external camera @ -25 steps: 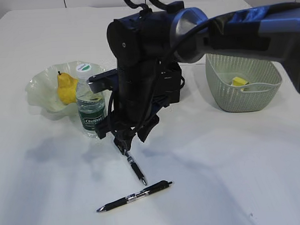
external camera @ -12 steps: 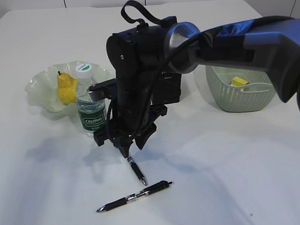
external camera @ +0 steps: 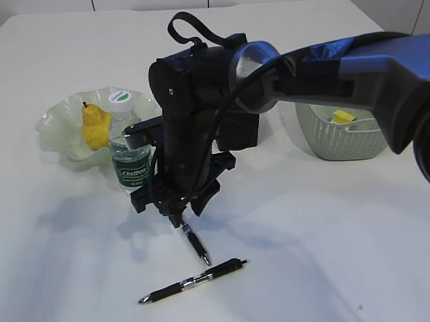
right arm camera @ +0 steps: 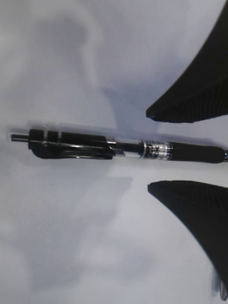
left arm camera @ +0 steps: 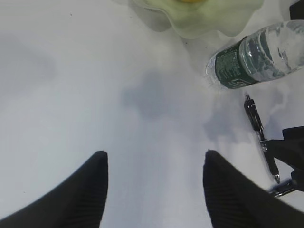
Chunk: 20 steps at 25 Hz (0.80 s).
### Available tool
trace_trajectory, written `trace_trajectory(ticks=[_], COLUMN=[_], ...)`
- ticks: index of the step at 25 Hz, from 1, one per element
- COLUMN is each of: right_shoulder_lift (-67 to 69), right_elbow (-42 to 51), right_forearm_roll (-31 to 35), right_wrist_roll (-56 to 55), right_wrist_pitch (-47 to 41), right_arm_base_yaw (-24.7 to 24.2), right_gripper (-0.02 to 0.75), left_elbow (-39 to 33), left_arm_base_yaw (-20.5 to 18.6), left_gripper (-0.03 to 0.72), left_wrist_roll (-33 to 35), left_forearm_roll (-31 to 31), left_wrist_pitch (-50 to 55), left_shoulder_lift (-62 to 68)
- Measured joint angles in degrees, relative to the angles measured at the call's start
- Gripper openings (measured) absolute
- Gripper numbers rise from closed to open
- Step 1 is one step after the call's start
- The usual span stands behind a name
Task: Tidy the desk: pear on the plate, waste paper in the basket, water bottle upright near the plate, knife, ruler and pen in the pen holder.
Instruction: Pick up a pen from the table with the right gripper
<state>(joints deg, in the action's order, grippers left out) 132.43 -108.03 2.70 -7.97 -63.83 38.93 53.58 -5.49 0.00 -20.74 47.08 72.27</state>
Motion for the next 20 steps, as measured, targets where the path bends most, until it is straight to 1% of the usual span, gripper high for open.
trace_trajectory(ticks=[17,20], right_shoulder_lift=[3.8,3.8], right_elbow=[-1.2,-1.2], right_forearm_roll=[-0.5,-0.6], right_wrist_roll=[-1.5,-1.5], right_wrist_pitch=[0.4,0.4], right_arm_base_yaw=[0.1,0.1], right_gripper=[0.303,0.277], left_elbow=[0.0,0.0], left_arm_base_yaw=[0.0,0.0], left_gripper=[0.447,0.447], left_wrist_roll=[0.0,0.0], left_forearm_roll=[0.0,0.0], left_wrist_pitch=[0.0,-0.3], left_shoulder_lift=[0.0,0.0])
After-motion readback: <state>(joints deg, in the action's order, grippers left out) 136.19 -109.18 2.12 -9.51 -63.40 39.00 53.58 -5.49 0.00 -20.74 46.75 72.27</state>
